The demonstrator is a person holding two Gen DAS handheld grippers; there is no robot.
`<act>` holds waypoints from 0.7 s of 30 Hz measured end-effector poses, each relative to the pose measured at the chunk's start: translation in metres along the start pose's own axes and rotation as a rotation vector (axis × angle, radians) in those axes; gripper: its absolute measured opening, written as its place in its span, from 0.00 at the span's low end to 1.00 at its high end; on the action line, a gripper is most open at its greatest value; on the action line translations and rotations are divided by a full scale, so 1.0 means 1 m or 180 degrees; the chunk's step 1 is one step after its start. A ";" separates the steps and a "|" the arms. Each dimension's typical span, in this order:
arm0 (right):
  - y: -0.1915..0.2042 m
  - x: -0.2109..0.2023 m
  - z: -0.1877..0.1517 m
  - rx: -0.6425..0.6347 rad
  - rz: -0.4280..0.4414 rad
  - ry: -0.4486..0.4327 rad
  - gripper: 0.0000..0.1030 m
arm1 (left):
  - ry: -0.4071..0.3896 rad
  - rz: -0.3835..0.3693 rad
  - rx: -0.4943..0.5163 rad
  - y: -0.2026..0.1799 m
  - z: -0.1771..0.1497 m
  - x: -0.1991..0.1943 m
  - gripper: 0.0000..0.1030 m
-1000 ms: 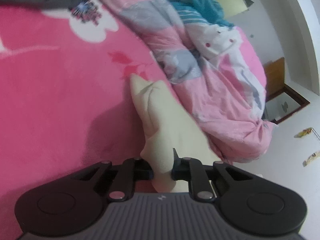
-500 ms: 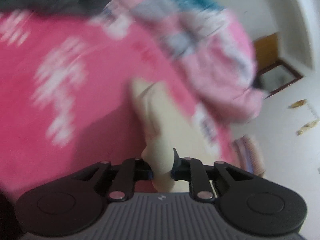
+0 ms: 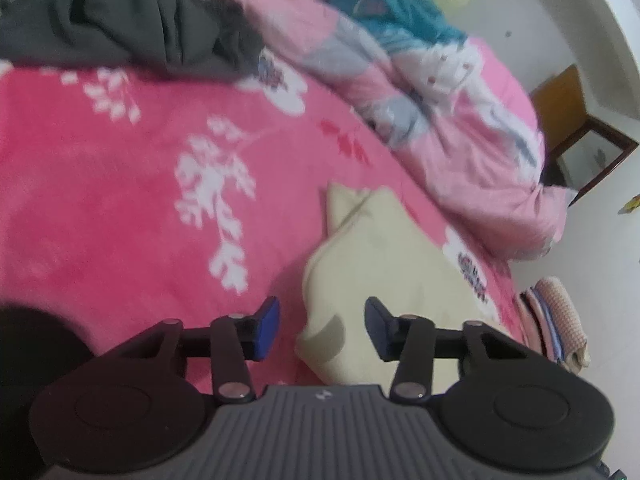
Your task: Fold clothes
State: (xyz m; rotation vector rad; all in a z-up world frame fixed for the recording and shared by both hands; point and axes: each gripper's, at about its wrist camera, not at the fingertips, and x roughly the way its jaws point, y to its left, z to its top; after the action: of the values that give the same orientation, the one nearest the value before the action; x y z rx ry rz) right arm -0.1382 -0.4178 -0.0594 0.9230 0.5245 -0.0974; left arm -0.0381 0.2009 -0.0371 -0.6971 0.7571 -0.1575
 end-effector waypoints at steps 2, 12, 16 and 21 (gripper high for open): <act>0.009 0.002 -0.004 -0.0260 -0.0032 -0.0020 0.44 | 0.0049 0.0070 0.0016 -0.001 -0.005 0.009 0.23; 0.011 -0.015 -0.006 -0.0639 0.0114 -0.0298 0.04 | -0.0090 0.0191 0.0306 -0.015 -0.001 0.005 0.11; -0.012 0.006 -0.004 -0.0383 -0.0087 -0.0003 0.06 | 0.0102 0.0165 0.0202 -0.002 0.001 0.012 0.14; -0.017 -0.016 0.012 -0.0232 -0.0090 -0.0251 0.12 | -0.0021 0.0272 0.0342 0.001 0.015 -0.006 0.36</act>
State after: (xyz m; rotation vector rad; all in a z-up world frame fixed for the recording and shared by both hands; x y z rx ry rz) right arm -0.1523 -0.4395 -0.0587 0.8373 0.4651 -0.1389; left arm -0.0324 0.2113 -0.0263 -0.5622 0.7652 -0.1170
